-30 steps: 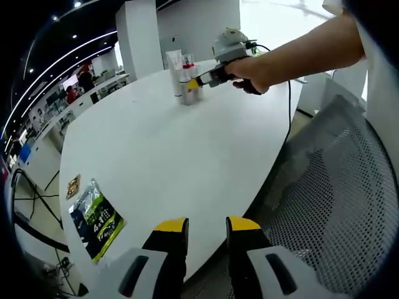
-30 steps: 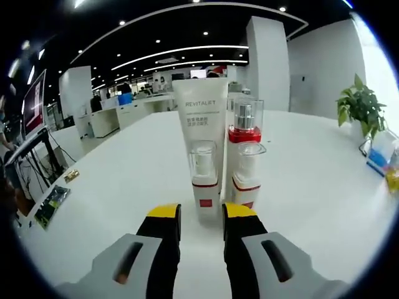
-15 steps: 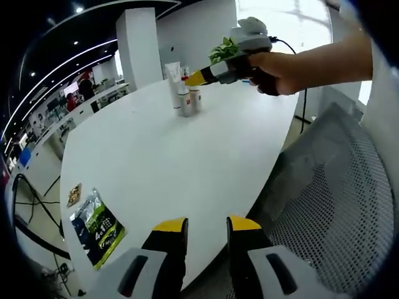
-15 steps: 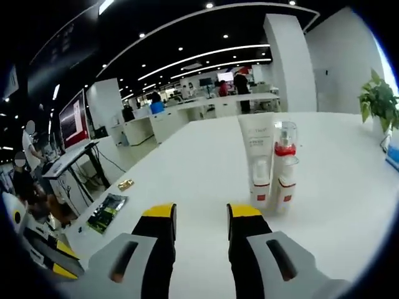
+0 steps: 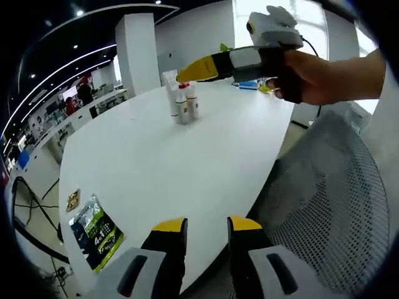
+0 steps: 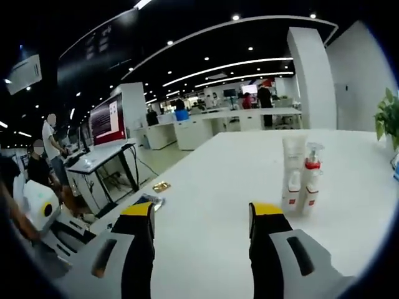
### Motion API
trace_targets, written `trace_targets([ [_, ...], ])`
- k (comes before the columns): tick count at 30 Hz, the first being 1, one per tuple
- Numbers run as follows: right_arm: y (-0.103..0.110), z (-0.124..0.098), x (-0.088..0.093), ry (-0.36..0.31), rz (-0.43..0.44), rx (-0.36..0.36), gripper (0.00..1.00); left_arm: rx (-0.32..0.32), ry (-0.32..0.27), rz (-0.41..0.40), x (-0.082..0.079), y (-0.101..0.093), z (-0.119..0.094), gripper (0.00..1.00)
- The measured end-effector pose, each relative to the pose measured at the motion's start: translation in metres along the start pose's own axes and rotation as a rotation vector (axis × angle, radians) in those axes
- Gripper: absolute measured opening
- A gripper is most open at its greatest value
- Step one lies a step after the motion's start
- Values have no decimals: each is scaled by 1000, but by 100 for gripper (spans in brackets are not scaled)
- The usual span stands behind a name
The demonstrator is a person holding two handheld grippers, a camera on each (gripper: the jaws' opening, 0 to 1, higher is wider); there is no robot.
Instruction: Arrange the skincare products in the storage area until every visible bottle or jar stands upright without overlapping.
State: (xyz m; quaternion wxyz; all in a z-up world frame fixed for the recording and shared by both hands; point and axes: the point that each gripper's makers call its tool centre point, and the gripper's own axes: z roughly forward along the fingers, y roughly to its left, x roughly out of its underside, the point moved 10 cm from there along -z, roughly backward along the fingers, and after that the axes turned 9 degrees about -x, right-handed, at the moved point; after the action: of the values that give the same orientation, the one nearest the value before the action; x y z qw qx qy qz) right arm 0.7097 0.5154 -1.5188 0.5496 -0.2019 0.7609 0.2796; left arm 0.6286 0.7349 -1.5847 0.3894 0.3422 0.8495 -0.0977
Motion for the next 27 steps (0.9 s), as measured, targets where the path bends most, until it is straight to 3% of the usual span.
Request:
trace_targets([
  [11, 31, -20, 8, 9, -33, -51, 66, 26, -16, -53, -2, 2, -1, 27],
  [15, 40, -28, 17, -1, -31, -46, 63, 29, -5, -97, -2, 5, 0, 29],
  [18, 43, -30, 22, 46, -103, -24, 61, 21, -1, -118, -2, 6, 0, 32],
  [20, 43, -30, 21, 23, -109, -32, 61, 18, -7, -137, -3, 9, -1, 32],
  [22, 40, -30, 21, 19, -125, -5, 61, 9, 5, -167, -4, 13, -1, 33],
  [27, 40, -30, 23, 31, -173, 25, 60, -26, 50, -336, -4, 30, 1, 38],
])
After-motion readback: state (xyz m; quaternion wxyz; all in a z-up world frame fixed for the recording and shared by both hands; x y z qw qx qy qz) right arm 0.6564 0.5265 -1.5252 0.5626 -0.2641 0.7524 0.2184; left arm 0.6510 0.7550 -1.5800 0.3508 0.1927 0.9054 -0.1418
